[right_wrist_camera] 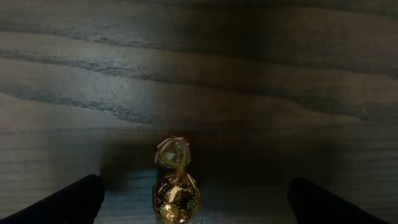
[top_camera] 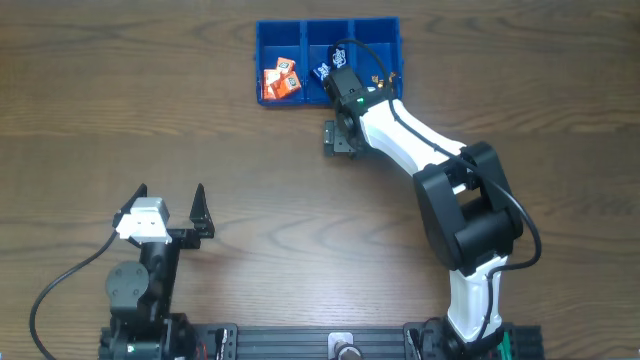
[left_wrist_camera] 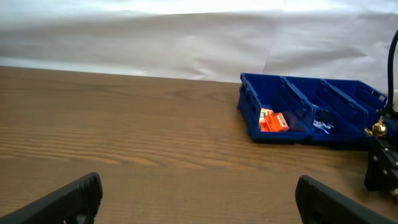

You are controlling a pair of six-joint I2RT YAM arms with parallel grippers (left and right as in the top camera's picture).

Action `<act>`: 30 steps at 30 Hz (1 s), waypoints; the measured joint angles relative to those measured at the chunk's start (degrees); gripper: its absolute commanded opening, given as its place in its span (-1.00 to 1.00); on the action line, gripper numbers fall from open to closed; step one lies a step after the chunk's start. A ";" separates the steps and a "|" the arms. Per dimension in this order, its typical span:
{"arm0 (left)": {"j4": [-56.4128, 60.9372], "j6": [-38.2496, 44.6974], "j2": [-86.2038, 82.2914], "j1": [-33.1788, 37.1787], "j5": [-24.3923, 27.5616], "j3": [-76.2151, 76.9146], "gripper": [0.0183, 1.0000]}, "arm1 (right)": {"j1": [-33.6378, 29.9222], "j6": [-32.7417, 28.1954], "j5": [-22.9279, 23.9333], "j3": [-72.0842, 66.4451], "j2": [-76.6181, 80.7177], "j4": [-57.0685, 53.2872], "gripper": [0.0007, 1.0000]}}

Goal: Sort Candies Into Trays

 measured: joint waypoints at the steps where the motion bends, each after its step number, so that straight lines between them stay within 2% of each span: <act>1: 0.00 0.00 0.00 0.00 0.00 0.00 1.00 | 0.00 -0.26 -0.02 0.00 0.00 0.02 0.86; 9: 0.00 0.00 0.00 0.00 0.00 0.00 1.00 | 0.00 -1.73 -0.96 0.00 0.00 0.20 0.55; 25: -0.02 0.00 0.00 0.00 0.00 0.00 1.00 | 0.00 -1.97 -3.76 0.00 0.00 0.20 0.15; 30: 0.00 0.00 0.00 0.00 0.00 0.00 1.00 | 0.00 -1.66 -3.93 0.00 0.00 0.20 -0.04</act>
